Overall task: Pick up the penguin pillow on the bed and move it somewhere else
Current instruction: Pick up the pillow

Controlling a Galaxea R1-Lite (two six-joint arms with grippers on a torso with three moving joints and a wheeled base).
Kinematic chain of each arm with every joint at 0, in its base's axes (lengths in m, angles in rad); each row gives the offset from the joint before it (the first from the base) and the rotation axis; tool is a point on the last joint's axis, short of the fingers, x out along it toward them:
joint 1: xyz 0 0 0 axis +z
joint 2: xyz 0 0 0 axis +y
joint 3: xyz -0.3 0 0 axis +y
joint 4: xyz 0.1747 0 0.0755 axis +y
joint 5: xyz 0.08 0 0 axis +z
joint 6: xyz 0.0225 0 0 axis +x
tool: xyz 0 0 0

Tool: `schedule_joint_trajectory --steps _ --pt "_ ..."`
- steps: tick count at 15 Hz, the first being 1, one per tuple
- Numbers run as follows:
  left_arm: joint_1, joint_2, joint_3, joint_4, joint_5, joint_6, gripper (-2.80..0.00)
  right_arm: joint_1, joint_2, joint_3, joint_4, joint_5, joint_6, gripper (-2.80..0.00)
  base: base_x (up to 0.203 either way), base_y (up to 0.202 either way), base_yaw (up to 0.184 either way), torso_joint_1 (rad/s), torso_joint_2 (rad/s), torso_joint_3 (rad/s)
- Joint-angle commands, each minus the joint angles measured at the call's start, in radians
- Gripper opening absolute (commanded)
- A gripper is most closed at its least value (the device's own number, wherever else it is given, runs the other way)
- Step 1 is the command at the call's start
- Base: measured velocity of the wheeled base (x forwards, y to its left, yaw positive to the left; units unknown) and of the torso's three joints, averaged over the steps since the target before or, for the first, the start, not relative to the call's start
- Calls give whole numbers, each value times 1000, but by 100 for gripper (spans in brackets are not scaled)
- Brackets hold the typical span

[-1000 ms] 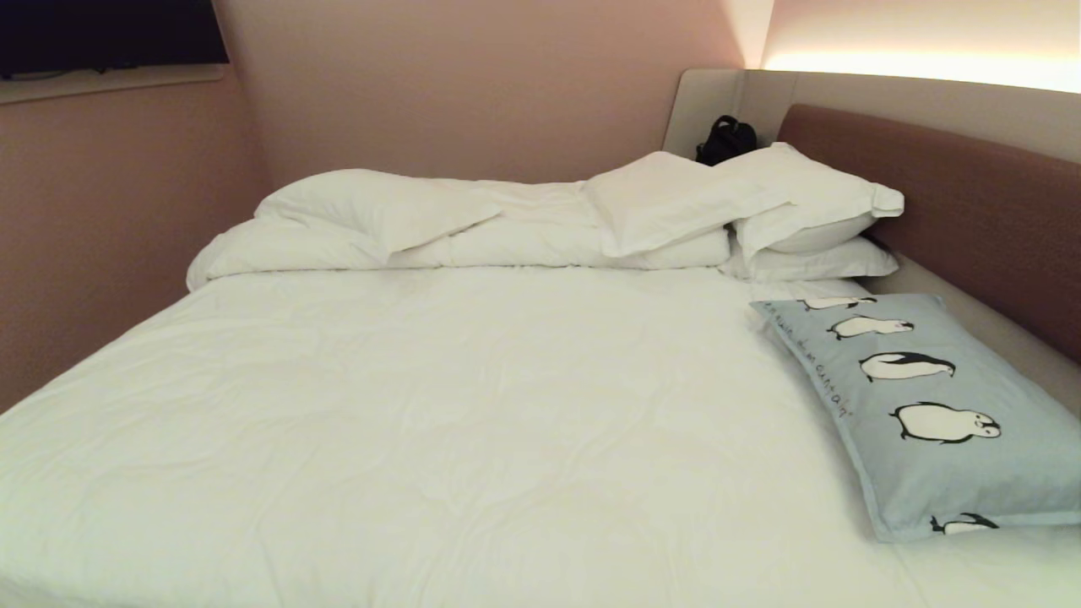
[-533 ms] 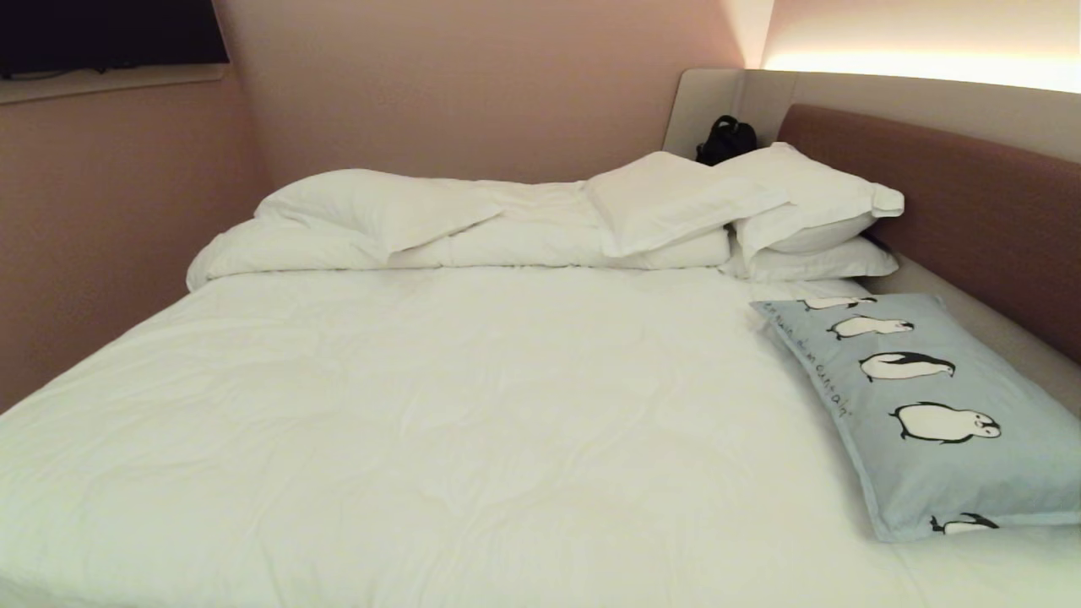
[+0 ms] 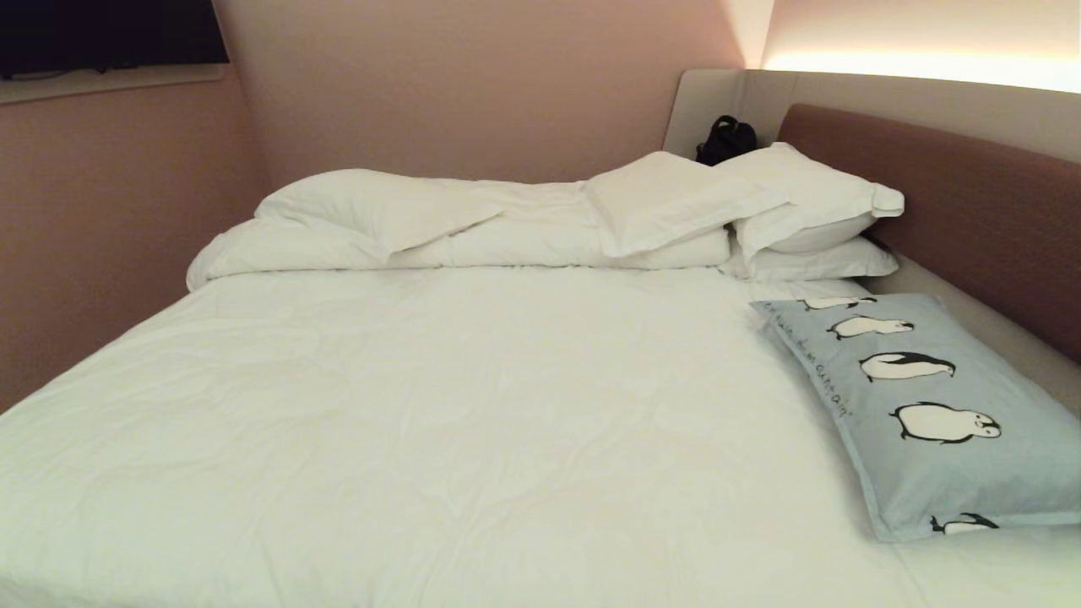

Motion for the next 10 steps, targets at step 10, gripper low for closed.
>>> schedule_joint_trajectory --steps 10 --pt "0 0 0 -1 0 -1 -280 0 0 0 0 0 0 -280 0 0 0 0 0 0"
